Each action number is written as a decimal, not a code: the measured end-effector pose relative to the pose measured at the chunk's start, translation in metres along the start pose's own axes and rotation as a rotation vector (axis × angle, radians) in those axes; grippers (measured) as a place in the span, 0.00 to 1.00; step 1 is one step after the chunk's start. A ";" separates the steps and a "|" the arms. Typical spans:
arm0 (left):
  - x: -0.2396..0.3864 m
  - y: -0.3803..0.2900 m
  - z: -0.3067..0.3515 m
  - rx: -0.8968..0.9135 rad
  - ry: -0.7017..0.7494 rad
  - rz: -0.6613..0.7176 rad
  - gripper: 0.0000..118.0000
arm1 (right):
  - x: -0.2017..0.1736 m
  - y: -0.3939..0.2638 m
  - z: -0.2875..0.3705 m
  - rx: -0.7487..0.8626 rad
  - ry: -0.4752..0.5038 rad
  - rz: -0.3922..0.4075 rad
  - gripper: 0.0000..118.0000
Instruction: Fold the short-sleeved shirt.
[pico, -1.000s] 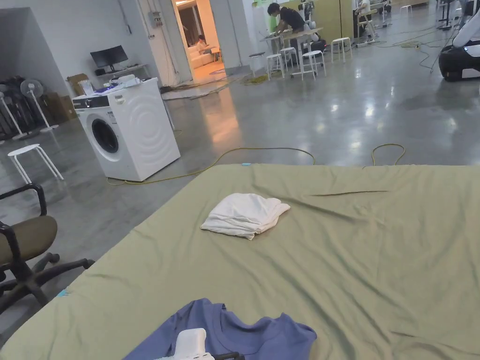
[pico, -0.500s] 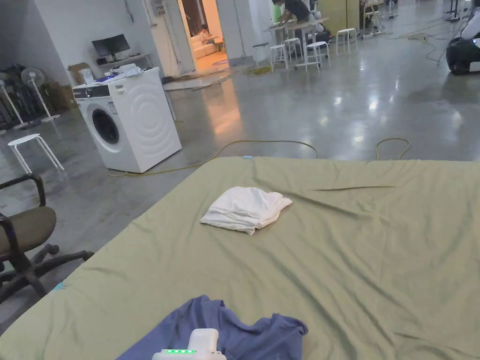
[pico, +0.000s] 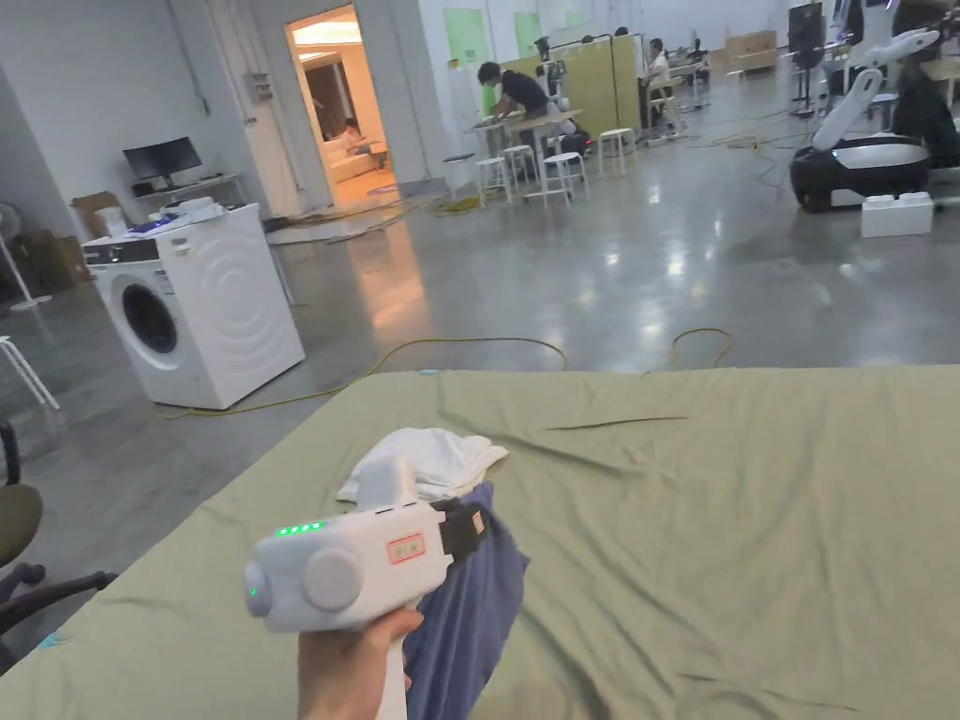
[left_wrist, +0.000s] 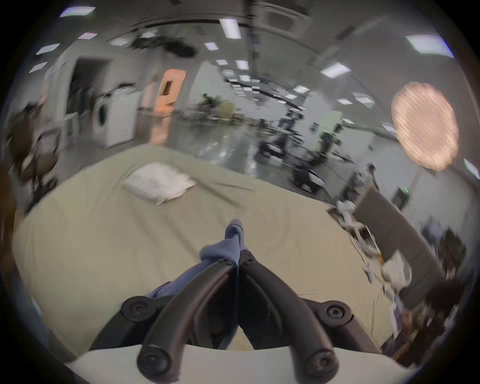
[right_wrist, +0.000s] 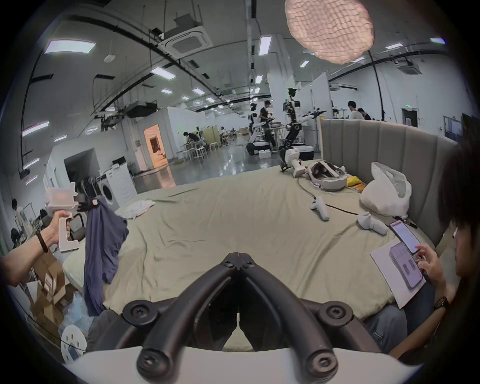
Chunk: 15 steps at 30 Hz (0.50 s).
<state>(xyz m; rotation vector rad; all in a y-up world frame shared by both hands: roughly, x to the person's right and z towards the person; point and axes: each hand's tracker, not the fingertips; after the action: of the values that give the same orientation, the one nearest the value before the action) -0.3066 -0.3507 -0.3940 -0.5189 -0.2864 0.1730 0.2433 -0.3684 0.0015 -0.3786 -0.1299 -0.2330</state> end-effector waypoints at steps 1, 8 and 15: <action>0.029 0.004 -0.014 -0.013 -0.030 -0.066 0.00 | 0.004 -0.001 0.005 0.005 -0.009 -0.004 0.00; 0.225 -0.104 -0.124 -0.277 -0.357 -0.196 0.00 | 0.036 -0.013 0.041 0.007 -0.109 -0.044 0.00; 0.381 -0.253 -0.140 -0.543 -0.695 -0.227 0.00 | 0.064 -0.023 0.063 -0.019 -0.212 -0.093 0.00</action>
<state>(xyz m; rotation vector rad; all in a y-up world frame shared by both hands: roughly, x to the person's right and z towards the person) 0.1204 -0.5421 -0.2950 -0.9511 -1.0852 0.0451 0.2947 -0.3780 0.0784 -0.4157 -0.3545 -0.2857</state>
